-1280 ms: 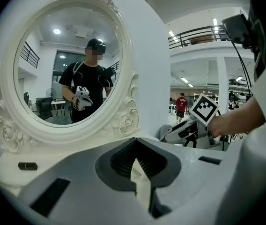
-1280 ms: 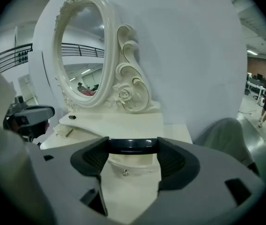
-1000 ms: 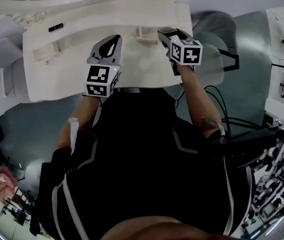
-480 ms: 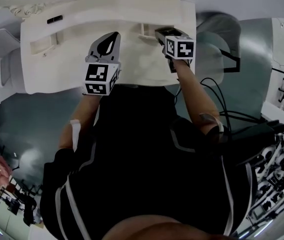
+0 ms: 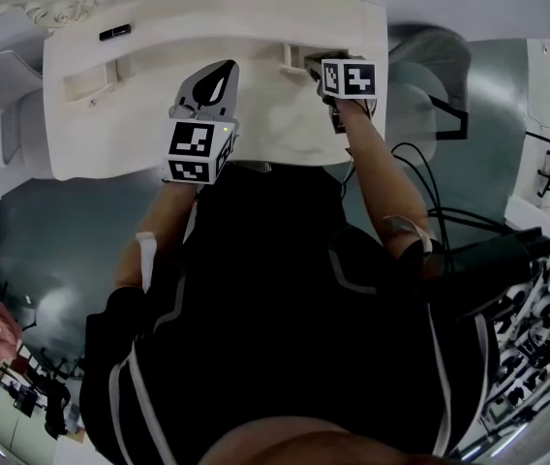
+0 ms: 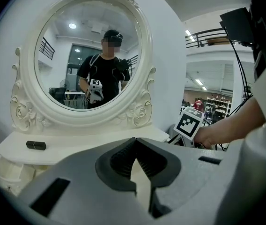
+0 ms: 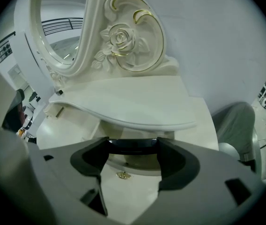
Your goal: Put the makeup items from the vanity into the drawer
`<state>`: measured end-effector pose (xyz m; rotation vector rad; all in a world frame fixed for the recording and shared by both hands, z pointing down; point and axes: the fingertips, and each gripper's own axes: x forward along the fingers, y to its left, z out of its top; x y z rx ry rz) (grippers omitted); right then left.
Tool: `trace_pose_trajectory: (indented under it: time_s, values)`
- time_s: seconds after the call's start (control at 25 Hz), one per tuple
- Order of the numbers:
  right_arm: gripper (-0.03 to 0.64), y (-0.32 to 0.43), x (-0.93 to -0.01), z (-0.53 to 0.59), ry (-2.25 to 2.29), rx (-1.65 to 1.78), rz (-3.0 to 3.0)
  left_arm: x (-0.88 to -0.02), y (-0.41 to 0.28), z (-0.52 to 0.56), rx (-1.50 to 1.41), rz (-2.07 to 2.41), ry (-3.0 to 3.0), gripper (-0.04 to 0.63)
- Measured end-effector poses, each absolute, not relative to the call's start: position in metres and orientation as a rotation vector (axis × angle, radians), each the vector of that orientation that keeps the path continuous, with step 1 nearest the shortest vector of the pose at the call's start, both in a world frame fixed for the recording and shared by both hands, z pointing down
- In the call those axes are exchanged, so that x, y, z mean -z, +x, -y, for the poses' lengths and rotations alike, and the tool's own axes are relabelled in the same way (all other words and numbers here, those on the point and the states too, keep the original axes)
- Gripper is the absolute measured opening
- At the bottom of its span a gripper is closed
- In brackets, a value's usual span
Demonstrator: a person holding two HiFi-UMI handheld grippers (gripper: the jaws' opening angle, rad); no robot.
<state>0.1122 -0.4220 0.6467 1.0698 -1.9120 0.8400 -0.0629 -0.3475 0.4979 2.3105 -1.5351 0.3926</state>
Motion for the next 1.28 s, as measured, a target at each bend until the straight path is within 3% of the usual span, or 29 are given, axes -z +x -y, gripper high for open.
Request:
trace_pose_trajectory:
  time_s: [0.64, 1.28]
  values:
    - [0.334, 0.113, -0.651, 0.425, 1.086, -0.844, 1.828, -0.491, -0.075, 0.337, -0.399, 1.513, 2.333, 0.005]
    - [0.396, 0.120, -0.617, 0.420, 1.161, -0.826, 1.911, -0.483, -0.079, 0.331, -0.384, 1.510, 2.363, 0.005]
